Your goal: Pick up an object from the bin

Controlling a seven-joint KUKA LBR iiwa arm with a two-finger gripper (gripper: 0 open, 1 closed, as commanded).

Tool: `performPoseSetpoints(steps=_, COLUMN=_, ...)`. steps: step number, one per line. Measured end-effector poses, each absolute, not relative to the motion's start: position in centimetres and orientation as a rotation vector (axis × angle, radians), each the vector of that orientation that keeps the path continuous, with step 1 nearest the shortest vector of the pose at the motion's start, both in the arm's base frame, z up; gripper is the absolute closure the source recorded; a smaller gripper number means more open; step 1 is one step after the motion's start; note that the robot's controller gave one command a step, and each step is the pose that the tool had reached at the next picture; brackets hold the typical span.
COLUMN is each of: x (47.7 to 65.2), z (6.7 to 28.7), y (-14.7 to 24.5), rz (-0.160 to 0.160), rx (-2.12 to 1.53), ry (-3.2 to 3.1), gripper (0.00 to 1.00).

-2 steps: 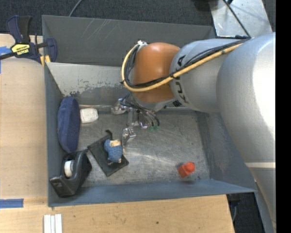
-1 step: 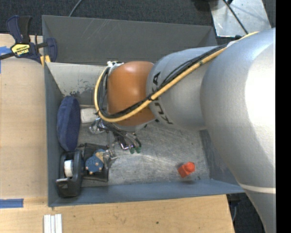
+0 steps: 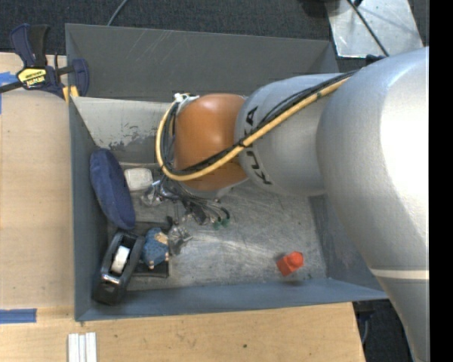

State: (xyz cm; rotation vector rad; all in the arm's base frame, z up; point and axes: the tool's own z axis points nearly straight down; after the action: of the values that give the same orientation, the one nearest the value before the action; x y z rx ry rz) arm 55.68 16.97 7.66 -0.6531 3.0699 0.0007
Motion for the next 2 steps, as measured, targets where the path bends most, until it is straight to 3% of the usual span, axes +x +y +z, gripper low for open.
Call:
performPoseSetpoints(steps=1, x=56.7, z=17.8, y=14.9, rz=-0.001, rx=-0.931, ry=2.989, gripper=0.0)
performPoseSetpoints(steps=2, x=53.4, z=13.1, y=22.0, rz=0.005, rx=-1.26, ry=2.877, gripper=0.0)
